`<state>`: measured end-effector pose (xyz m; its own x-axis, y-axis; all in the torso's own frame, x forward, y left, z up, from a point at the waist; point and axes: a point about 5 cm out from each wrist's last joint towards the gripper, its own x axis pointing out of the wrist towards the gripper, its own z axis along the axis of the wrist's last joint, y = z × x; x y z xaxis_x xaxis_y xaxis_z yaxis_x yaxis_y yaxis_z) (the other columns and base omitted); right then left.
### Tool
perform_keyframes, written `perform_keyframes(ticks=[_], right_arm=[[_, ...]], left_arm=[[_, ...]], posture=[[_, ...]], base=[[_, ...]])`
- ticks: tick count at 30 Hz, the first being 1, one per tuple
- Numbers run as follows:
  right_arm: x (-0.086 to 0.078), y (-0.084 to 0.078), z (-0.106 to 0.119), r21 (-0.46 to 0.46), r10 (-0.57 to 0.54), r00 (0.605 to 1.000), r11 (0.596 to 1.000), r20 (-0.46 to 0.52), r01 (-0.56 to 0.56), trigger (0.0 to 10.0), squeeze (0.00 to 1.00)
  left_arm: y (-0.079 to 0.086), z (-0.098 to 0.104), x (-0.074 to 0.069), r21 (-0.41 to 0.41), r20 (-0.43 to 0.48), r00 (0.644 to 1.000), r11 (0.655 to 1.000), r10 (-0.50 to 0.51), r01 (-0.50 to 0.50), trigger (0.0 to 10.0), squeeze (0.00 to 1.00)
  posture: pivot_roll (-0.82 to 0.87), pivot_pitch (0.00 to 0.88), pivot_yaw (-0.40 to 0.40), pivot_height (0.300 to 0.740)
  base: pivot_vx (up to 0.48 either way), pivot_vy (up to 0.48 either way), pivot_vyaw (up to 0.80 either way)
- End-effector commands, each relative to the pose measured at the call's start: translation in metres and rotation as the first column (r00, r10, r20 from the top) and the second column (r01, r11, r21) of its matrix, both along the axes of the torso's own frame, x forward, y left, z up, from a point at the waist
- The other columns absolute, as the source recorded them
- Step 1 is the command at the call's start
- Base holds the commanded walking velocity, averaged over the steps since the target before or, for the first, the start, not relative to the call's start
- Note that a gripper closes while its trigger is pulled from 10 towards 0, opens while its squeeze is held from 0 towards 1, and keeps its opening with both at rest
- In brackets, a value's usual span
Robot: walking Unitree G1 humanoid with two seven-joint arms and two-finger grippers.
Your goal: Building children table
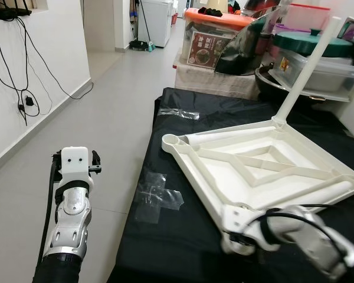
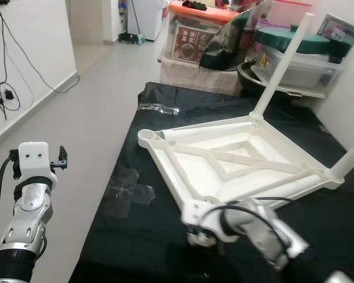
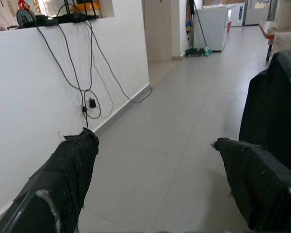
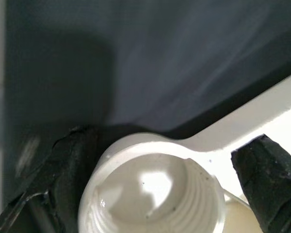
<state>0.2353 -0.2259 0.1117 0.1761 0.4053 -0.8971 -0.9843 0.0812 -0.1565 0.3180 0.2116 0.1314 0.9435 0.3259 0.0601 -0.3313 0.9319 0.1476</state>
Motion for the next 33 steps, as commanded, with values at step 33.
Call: perform_keyframes(ticks=[33], right_arm=[[0.076, 0.076, 0.002, 0.540, -0.713, 0.698, 0.564, -0.064, 0.625, 10.0, 0.00]], left_arm=[[-0.007, -0.008, 0.002, -0.002, -0.028, 0.999, 0.999, -0.038, 0.038, 10.0, 0.00]], posture=[[0.09, 0.000, -0.114, 0.740]], base=[[0.000, 0.000, 0.00]])
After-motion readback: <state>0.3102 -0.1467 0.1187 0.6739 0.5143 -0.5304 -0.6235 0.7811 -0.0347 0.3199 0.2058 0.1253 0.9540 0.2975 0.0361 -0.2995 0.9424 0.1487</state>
